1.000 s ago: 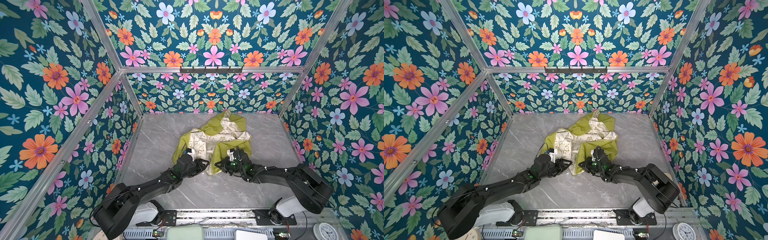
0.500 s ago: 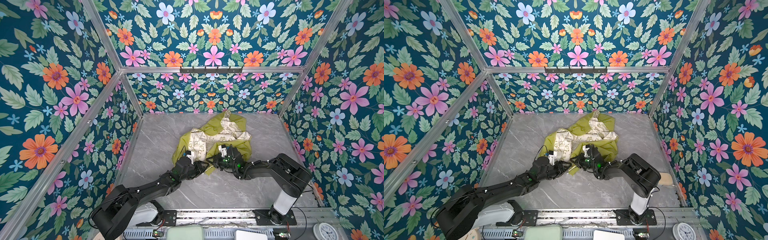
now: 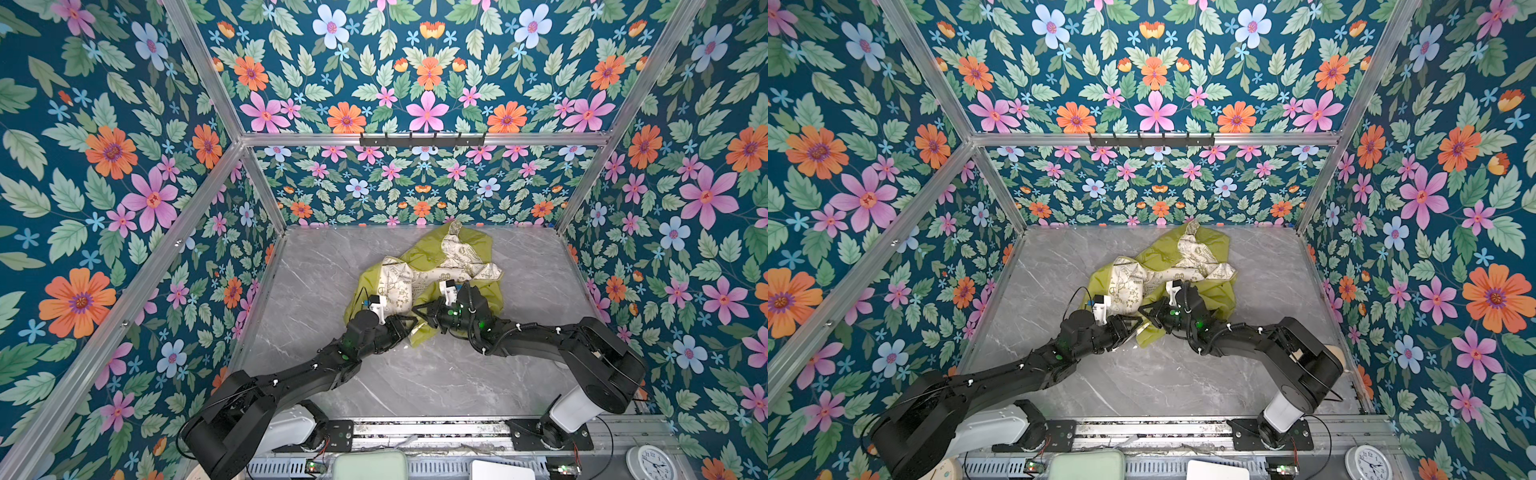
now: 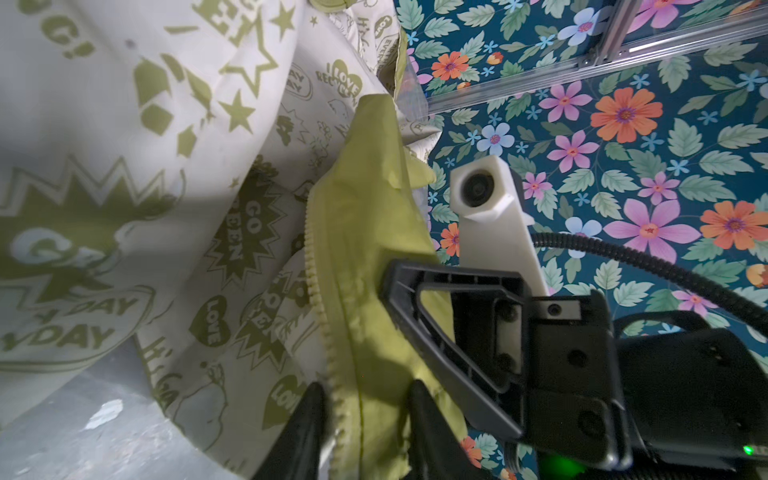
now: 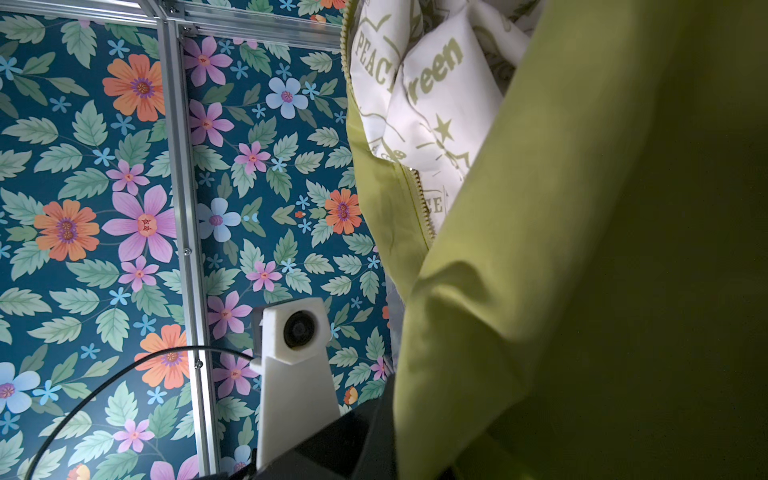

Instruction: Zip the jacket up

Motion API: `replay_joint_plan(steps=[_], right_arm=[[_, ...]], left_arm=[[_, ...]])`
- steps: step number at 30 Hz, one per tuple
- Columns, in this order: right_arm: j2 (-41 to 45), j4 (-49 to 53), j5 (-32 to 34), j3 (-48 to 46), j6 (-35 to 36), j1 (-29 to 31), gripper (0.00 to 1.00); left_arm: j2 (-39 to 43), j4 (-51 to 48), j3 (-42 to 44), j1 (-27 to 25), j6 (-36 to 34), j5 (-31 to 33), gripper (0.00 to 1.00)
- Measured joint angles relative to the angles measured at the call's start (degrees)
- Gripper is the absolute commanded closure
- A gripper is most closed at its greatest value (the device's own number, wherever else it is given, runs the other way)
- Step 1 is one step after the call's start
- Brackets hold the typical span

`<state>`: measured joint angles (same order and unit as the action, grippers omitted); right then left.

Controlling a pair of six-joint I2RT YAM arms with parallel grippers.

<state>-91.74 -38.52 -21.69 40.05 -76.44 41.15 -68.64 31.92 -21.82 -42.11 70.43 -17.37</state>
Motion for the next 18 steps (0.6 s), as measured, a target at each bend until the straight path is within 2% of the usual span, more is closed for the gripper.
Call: replay_joint_plan(steps=[10, 15, 18], right_arm=[[2.97, 9.18, 0.92, 1.03, 2.12, -0.2, 1.0], [6.75, 14.6, 1.33, 1.05, 5.31, -0.85, 0.71], [8.04, 18.84, 0.33, 1.84, 7.3, -1.09, 0.63]], left_arm=[[2.16, -2.58, -1.01, 0.09, -0.39, 0.9, 0.97], [0.7, -2.99, -2.03, 0.15, -1.29, 0.85, 1.0], [-1.01, -3.08, -2.32, 0.31, -1.44, 0.9, 1.0]])
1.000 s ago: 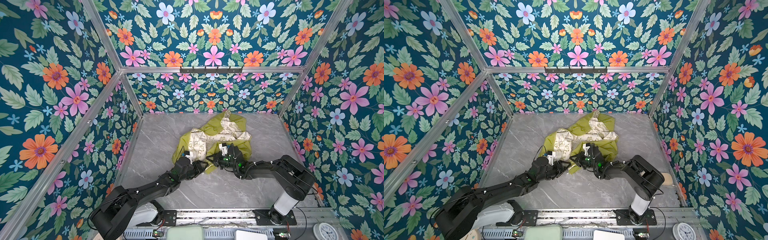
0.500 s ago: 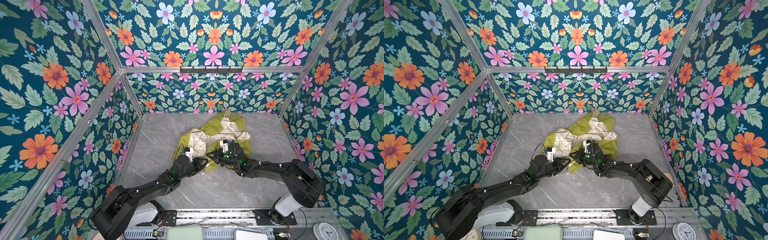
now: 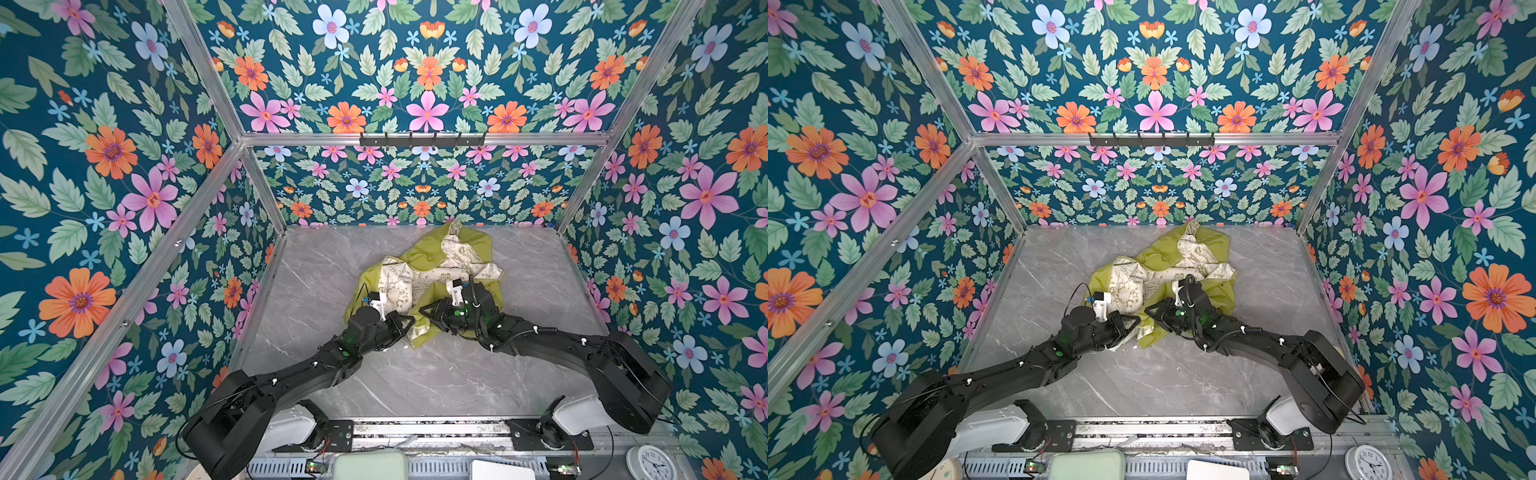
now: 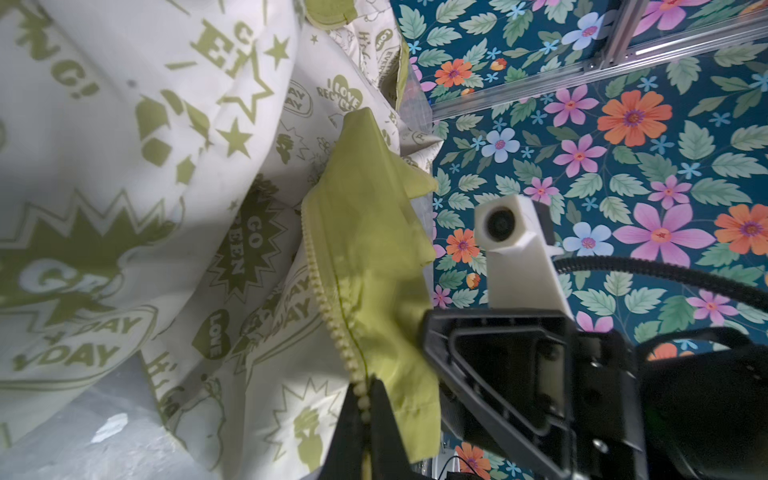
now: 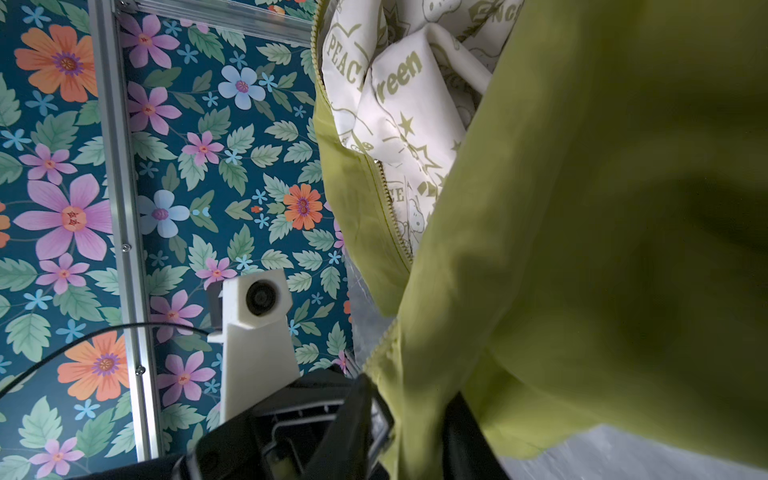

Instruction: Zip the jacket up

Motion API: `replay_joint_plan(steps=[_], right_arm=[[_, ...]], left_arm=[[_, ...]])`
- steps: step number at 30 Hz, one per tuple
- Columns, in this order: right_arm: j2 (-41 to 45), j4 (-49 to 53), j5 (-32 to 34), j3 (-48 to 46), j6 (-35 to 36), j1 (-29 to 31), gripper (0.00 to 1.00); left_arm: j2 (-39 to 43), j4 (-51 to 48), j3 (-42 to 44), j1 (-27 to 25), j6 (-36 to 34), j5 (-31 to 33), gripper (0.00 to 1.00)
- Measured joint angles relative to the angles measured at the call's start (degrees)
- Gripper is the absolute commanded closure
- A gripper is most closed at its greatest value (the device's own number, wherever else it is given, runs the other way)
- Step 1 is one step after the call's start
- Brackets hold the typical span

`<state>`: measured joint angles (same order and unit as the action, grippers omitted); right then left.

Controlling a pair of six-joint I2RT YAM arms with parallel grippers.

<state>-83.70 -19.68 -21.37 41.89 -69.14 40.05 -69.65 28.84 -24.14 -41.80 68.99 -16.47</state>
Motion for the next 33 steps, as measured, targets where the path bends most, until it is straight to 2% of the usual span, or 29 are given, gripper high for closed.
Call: replay_joint_plan(steps=[4, 9, 18, 21, 24, 27, 30, 33], right_arm=[[1.29, 3.21, -2.78, -0.7, 2.03, 0.17, 0.58], [0.52, 4.17, -4.61, -3.23, 2.23, 0.11, 0.58], [-2.86, -4.37, -6.19, -4.04, 0.63, 0.17, 0.59], [-3.87, -7.41, -6.29, -4.76, -0.37, 0.5, 0.61], [-4.94, -9.86, -6.21, -5.64, -1.81, 0.9, 0.71], [-5.81, -12.35, -5.99, -5.9, -2.99, 1.03, 0.81], [-6.14, -14.62, -5.4, -6.16, -4.0, 1.03, 0.84], [-6.14, -16.09, -5.4, -6.27, -4.37, 1.05, 0.87]], left_arm=[[-0.68, 0.31, 0.0, -0.11, -0.02, -0.33, 1.0], [-0.76, 1.14, 0.5, -0.11, 0.0, -0.42, 1.0], [-1.75, 2.56, 1.57, -0.42, 0.87, -0.59, 1.0], [-2.67, 2.84, 1.6, -0.48, 1.09, -0.66, 1.0], [-3.52, 3.19, 1.6, -0.48, 1.31, -1.05, 1.0], [-4.0, 3.23, 1.6, -0.46, 1.36, -1.07, 0.85], [-3.56, 2.93, 1.9, -0.35, 2.08, -0.94, 0.78], [-2.05, 1.4, 2.19, -0.31, 2.21, -0.11, 0.66]])
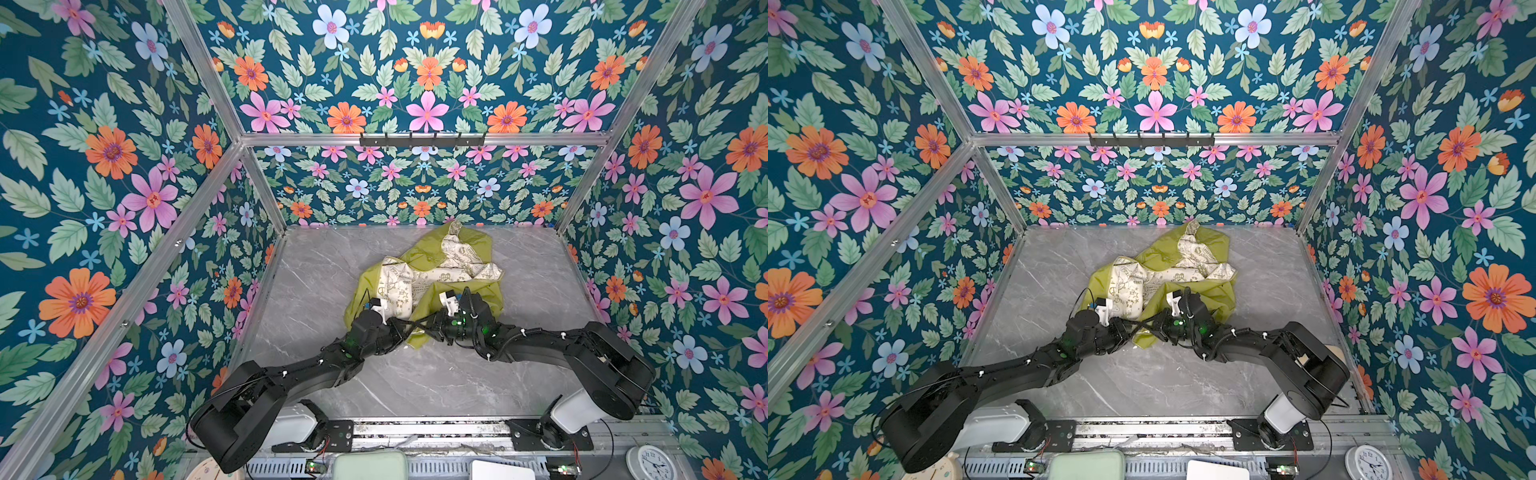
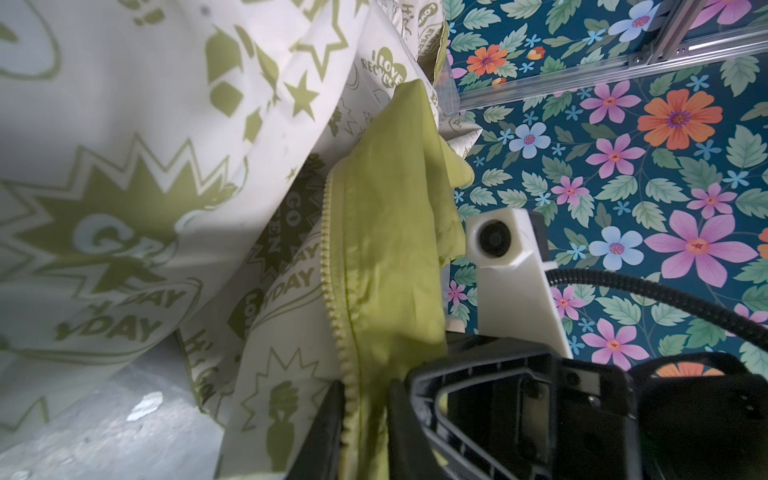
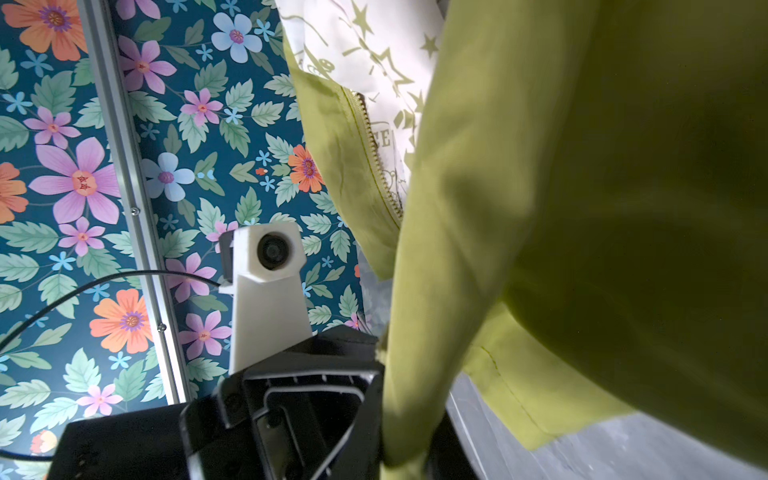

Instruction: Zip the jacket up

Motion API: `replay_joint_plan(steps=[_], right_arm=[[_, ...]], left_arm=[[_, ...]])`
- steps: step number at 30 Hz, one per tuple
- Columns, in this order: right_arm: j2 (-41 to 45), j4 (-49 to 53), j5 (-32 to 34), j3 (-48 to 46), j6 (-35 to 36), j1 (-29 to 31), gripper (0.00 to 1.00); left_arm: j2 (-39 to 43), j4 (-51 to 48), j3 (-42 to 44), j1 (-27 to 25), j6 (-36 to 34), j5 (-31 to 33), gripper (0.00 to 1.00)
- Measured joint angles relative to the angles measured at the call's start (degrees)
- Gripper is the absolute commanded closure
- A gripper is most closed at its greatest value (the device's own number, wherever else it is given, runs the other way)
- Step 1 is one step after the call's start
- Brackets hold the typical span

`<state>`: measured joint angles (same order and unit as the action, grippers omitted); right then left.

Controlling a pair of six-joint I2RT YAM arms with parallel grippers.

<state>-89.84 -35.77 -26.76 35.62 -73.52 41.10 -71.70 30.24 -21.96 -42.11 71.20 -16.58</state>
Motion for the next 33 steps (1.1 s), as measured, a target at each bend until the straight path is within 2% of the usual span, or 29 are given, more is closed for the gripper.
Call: replay_joint_plan(steps=[4, 7, 9, 14, 20, 22, 26, 29, 33], right_arm=[[-0.31, -2.14, -0.07, -0.04, -0.48, 0.17, 0.9], [-0.83, -1.51, 1.36, -0.17, -0.9, 0.07, 0.95], [-1.31, -0.57, 1.49, -0.2, -1.29, -0.07, 1.0], [-2.29, -0.09, 1.4, 0.11, -1.33, 0.04, 1.0], [-3.72, -0.04, 0.81, 0.76, -1.73, 0.09, 1.0], [-4.13, -0.35, 0.39, 1.09, -1.79, 0.11, 1.0], [-4.31, -0.48, -0.02, 1.2, -1.9, 0.17, 1.0], [-4.5, -0.55, -0.26, 1.4, -1.9, 0.2, 1.0], [-4.59, -1.03, -0.76, 1.9, -1.9, 0.2, 1.0]], left_arm=[[2.67, -3.48, 0.04, 0.28, 0.15, 0.98, 0.6], [4.52, -4.44, -0.11, 0.85, 0.09, 1.11, 0.6], [5.14, -4.07, -0.26, 1.18, -0.13, 1.07, 0.61], [6.29, -4.5, -0.11, 2.01, -0.09, 1.46, 0.64], [4.96, -4.5, -0.26, 2.29, -0.33, 1.38, 0.72], [4.44, -4.5, -0.17, 2.32, -0.61, 1.18, 0.67], [4.74, -4.83, 0.94, 2.36, -0.74, 1.25, 0.49], [5.16, -5.81, 1.18, 2.43, -0.79, 1.6, 0.46], [3.89, -6.08, 0.92, 3.04, -1.05, 1.6, 0.48]])
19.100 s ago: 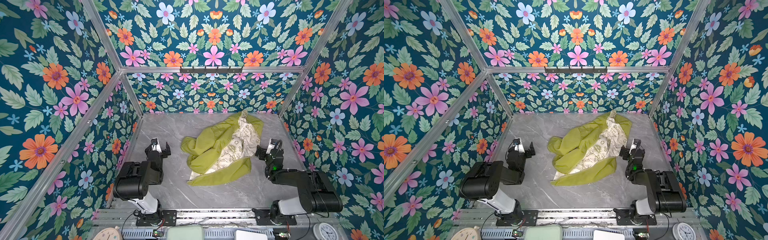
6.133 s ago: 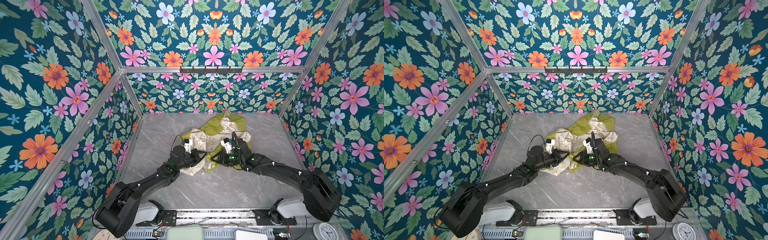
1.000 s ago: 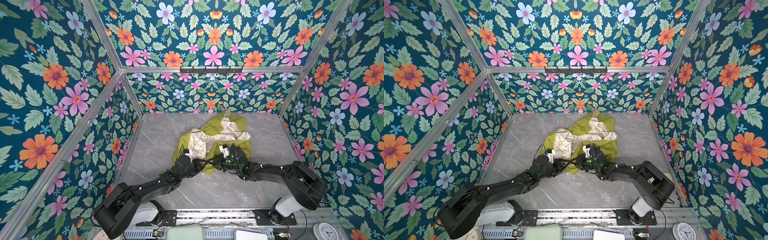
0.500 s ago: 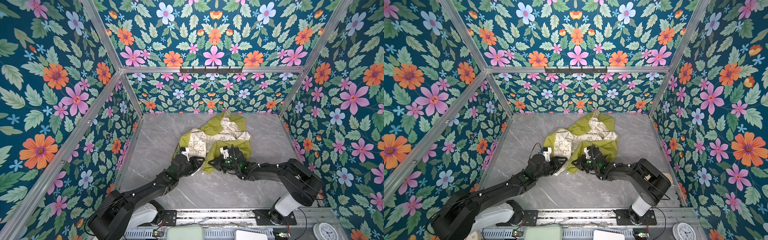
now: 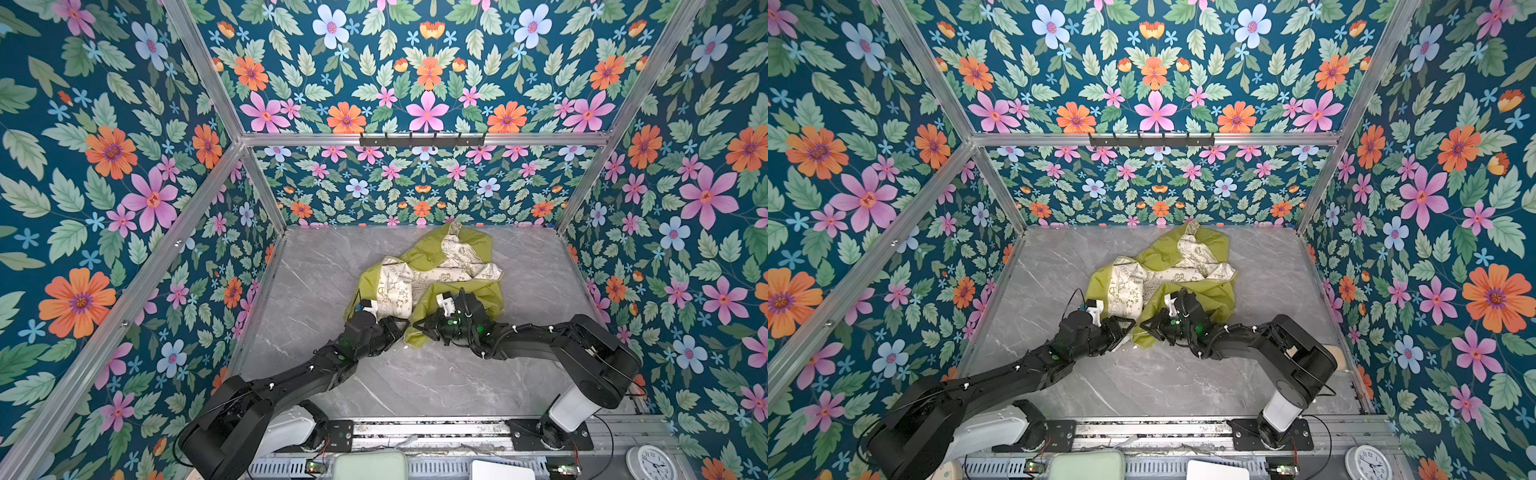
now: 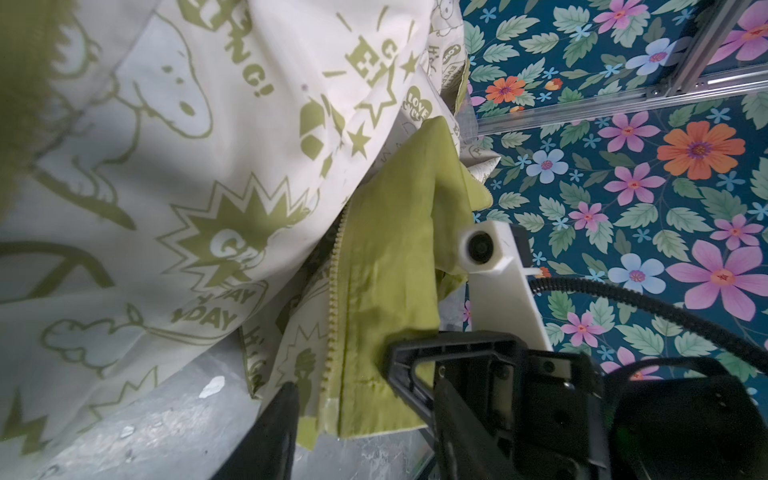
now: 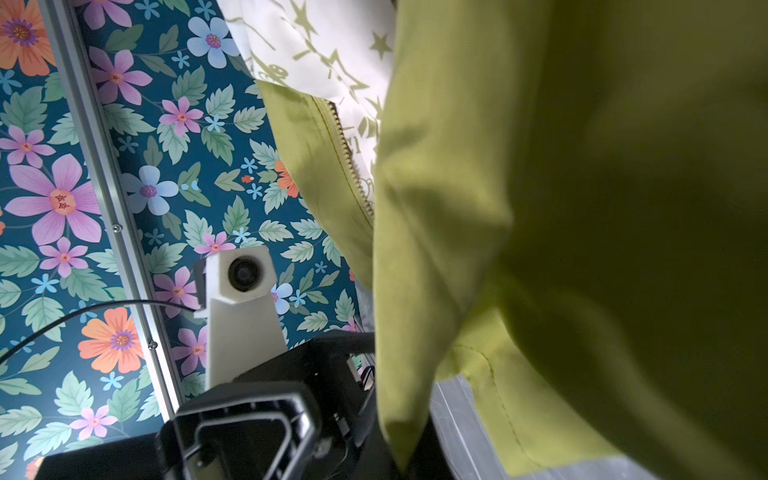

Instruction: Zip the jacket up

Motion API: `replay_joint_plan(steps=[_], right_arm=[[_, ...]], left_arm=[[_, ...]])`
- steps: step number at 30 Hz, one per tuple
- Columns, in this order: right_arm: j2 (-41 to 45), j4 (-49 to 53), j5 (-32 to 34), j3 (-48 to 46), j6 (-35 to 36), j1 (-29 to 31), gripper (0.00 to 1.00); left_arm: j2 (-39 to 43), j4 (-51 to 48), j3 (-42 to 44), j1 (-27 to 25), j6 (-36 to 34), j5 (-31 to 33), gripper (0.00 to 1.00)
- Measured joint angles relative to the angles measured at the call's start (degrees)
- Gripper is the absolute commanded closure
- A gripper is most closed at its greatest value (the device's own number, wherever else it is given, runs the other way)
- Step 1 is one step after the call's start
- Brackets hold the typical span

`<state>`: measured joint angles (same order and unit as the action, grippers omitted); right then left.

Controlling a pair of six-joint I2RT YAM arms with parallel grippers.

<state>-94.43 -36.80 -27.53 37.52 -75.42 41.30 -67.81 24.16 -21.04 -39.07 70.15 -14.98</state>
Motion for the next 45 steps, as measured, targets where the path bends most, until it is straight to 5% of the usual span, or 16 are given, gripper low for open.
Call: replay_joint_plan(steps=[12, 17, 23, 28, 35, 45], right_arm=[[0.94, -0.26, -0.72, 1.22, 0.46, 0.17, 1.0], [1.53, -0.2, -0.74, 1.44, 0.48, 0.22, 1.0], [2.82, 0.7, -0.79, 1.77, 1.2, 0.22, 1.0], [3.63, 2.47, -0.76, 2.6, 2.67, 0.22, 1.0], [3.67, 4.42, -0.85, 3.72, 4.07, 0.2, 0.98], [7.06, 6.71, -1.33, 2.49, 5.16, 0.2, 0.61]], left_arm=[[-3.89, 5.68, -3.32, 2.25, 0.57, -4.44, 0.74], [-2.29, 5.57, -1.46, 3.65, 0.9, -4.81, 0.49], [-1.42, 6.08, 0.48, 4.46, 1.57, -4.83, 0.45], [-4.68, 11.28, -0.39, 4.13, 3.39, -7.39, 0.68], [-4.96, 13.31, -0.96, 4.13, 3.8, -7.63, 0.9], [-4.15, 10.8, -3.5, 3.96, 3.04, -7.54, 1.0]])
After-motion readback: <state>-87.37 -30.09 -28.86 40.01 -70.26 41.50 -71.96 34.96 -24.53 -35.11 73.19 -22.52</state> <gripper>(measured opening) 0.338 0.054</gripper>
